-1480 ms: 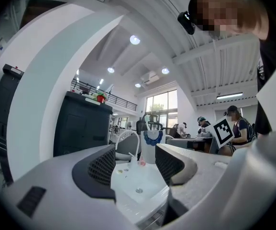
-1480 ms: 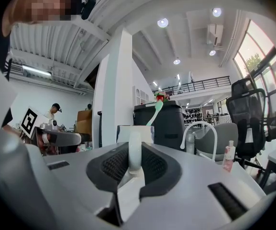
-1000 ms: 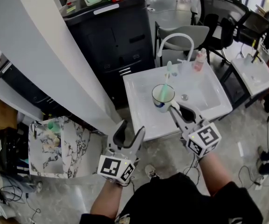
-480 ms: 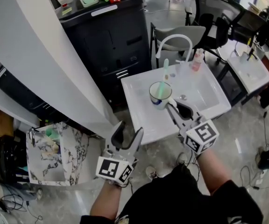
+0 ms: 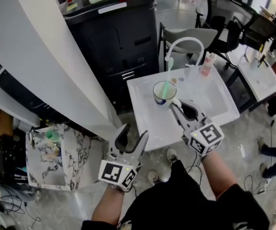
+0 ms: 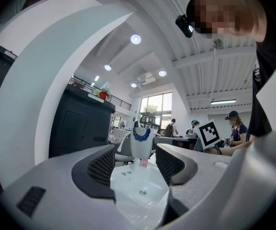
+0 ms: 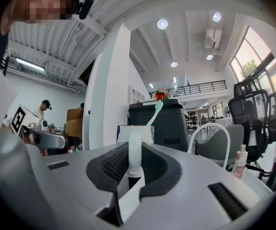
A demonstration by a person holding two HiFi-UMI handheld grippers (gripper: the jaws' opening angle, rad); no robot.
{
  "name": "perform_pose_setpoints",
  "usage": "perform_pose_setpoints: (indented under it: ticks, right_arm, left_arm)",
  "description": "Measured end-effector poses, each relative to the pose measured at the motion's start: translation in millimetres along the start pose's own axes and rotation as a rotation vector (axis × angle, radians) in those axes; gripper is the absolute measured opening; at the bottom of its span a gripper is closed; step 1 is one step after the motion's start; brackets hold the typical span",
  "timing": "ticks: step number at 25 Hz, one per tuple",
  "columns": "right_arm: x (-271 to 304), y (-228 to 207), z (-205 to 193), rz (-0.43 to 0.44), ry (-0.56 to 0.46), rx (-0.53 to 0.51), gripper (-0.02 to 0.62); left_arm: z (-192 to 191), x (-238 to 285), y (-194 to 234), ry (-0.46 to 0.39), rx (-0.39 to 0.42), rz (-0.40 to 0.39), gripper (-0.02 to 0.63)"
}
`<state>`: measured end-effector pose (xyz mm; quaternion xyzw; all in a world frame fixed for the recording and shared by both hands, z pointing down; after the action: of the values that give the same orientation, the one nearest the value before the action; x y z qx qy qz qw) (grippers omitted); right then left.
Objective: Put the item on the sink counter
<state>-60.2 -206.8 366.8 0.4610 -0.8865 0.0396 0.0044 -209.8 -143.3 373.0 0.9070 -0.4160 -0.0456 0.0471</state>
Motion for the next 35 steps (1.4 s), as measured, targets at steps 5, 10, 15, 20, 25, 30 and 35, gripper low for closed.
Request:
perform_pose_setpoints:
  ticks: [5, 10, 15, 20, 25, 30, 35]
  right_arm:
    - [20.9, -15.9, -8.0, 0.024, 0.0, -0.001, 0.055]
    - [40.6, -36.4, -20.0, 0.054, 0.011, 0.0, 0.055]
    - [64.1, -59.4, -28.8, 0.086, 0.023, 0.001, 0.055]
    - [88.4, -80.3, -38.1, 0.122, 0.035, 0.004, 0.055]
    - [112.9, -97.4, -49.8, 0.149, 0.045, -0.003, 0.055]
    - [133.7, -114.1, -65.8, 0.174, 0.066, 0.001, 0.055]
    - [153.7, -130.0, -83.6, 0.179, 0.082, -0.009, 0.055]
  left_arm:
    - [-3.9, 16.7, 10.0, 0.005, -0.001, 0.018, 0.249]
    - [-7.3, 37.0, 17.9, 0.006, 0.0, 0.046, 0.249]
    - [-9.4, 59.3, 24.9, 0.02, 0.004, 0.069, 0.249]
    - [-13.2, 81.0, 31.1, 0.02, -0.007, 0.085, 0.249]
    - [-18.4, 99.7, 37.6, 0.021, -0.012, 0.095, 0.249]
    - [-25.8, 118.0, 43.2, 0.031, -0.017, 0.113, 0.249]
    - [-35.2, 133.7, 47.3, 0.047, -0.026, 0.129, 0.249]
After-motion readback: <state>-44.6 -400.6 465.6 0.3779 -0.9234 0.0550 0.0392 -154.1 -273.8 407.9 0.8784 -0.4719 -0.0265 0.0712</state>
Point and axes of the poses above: the fingertips, and each gripper's own axes: x forward along the fingers, y to its left, z out of its top, the point moved 1 cm from there along -x, backward along the fingers, and after that the axes turned 4 degrees about x, right-handed, at the moved point
